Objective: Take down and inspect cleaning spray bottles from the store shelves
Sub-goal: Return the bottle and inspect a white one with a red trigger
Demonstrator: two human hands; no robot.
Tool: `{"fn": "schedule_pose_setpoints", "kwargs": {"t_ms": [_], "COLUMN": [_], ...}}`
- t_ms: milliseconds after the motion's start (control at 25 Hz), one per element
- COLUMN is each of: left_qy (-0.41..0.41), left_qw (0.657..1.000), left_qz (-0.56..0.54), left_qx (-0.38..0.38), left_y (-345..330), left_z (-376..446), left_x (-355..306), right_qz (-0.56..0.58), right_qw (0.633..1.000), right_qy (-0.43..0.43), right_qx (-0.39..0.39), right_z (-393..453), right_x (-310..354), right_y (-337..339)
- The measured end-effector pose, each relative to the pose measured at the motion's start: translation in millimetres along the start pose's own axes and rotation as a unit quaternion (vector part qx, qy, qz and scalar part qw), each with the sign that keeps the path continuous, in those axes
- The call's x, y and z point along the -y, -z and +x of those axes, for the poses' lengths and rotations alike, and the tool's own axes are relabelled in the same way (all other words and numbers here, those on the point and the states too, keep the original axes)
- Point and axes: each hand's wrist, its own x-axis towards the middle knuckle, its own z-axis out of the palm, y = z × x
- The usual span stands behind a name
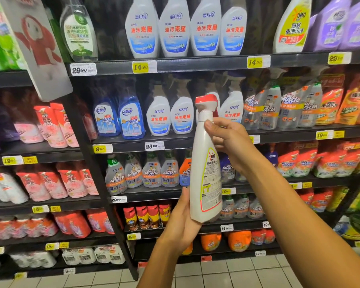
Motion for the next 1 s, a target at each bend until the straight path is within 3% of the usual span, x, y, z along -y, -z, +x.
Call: {"fn": "schedule_pose_setpoints", "kwargs": {"t_ms": [200,480,1000], "left_qy": [-0.037,0.005,0.008], "left_qw": [0.995,0.999,0.999], "left_qz": [0.089,-0.029,0.001], "left_qx": [-0.003,0.041,0.042], "left_y": [0.5,3.9,1.2], "left_z": [5.2,8.1,1.1], "left_x": [-3.6,-9.5,-29.0], "right_qz": [-0.023,-0.012,0.031], "right_qw": [0.999,0.995,0.996], "right_qy": [0.020,-0.013,0.012], "right_qx": [-0.009,0.100,0.077], "right_z": [4.4,3.9,-2.2], "right_x": [6.7,8.7,7.6], "right_y": [-5.8,4.6,2.0]}}
